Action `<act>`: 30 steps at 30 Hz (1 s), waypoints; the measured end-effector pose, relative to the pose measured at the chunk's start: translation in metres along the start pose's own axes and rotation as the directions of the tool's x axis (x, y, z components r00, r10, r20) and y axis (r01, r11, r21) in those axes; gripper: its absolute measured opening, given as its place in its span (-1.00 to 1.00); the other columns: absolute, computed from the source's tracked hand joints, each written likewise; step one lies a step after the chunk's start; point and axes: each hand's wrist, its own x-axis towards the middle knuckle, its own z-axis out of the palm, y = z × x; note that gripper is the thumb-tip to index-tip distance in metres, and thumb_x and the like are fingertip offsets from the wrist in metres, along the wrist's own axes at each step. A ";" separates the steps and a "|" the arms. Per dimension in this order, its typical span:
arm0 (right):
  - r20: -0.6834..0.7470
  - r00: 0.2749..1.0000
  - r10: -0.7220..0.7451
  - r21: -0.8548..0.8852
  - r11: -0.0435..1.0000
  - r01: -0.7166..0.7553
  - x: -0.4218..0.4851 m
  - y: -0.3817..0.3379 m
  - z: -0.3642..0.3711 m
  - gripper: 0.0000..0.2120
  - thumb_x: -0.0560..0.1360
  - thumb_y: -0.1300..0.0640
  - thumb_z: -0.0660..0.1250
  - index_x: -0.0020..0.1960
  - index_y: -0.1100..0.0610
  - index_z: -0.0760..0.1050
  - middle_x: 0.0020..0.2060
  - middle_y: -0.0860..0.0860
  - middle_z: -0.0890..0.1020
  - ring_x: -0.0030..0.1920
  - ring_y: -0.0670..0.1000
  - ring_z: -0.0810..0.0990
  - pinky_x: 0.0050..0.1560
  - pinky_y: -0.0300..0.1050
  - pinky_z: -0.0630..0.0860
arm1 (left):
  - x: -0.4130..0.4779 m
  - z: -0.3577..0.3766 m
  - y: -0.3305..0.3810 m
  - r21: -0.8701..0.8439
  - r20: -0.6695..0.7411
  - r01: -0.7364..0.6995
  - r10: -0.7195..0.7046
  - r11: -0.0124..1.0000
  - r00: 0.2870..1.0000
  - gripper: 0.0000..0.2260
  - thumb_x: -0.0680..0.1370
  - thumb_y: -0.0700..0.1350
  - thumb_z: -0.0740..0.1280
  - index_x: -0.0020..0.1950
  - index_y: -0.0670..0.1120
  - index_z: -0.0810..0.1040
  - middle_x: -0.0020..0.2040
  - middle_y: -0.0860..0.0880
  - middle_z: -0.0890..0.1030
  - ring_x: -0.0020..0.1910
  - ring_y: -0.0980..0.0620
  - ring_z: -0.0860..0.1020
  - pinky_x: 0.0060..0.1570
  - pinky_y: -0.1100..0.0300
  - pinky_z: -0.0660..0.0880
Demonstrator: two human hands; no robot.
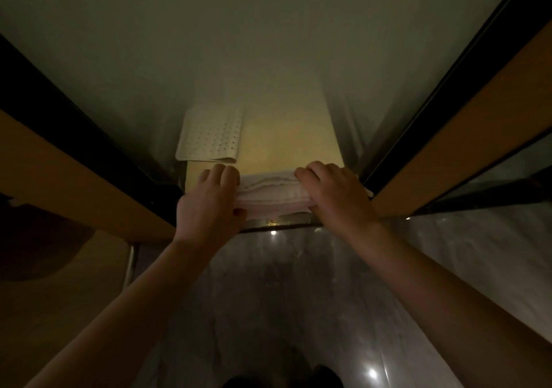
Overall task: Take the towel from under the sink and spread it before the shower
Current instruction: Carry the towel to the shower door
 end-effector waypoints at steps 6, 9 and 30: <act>0.031 1.000 0.004 0.019 1.000 -0.004 -0.010 0.001 0.111 -0.54 0.49 0.21 0.25 0.38 0.09 0.30 0.22 0.06 0.45 0.14 0.12 0.46 0.11 0.00 0.40 | -0.020 0.109 -0.017 -0.007 0.023 -0.006 0.006 1.000 1.000 -0.58 0.30 -0.03 0.50 0.06 -0.04 0.40 0.03 -0.01 0.48 -0.07 0.03 0.46 -0.41 0.24 0.34; 0.040 0.999 0.009 0.034 0.999 -0.010 -0.013 -0.001 0.168 -0.52 0.48 0.16 0.30 0.38 0.09 0.30 0.22 0.07 0.45 0.16 0.12 0.46 0.13 0.00 0.40 | -0.031 0.163 -0.028 -0.018 0.035 -0.001 0.001 1.000 0.999 -0.56 0.33 -0.02 0.49 0.11 -0.05 0.41 0.08 -0.02 0.48 -0.03 0.03 0.47 -0.36 0.21 0.45; 0.002 0.998 -0.059 -0.019 0.998 0.059 0.009 -0.002 0.469 -0.51 0.39 0.22 0.41 0.30 0.15 0.40 0.14 0.15 0.52 0.09 0.19 0.52 0.04 0.08 0.45 | -0.047 0.450 -0.100 0.091 0.055 -0.036 0.031 0.995 0.998 -0.53 0.30 -0.03 0.52 0.12 -0.06 0.42 0.17 -0.06 0.48 0.06 -0.02 0.49 -0.31 0.23 0.37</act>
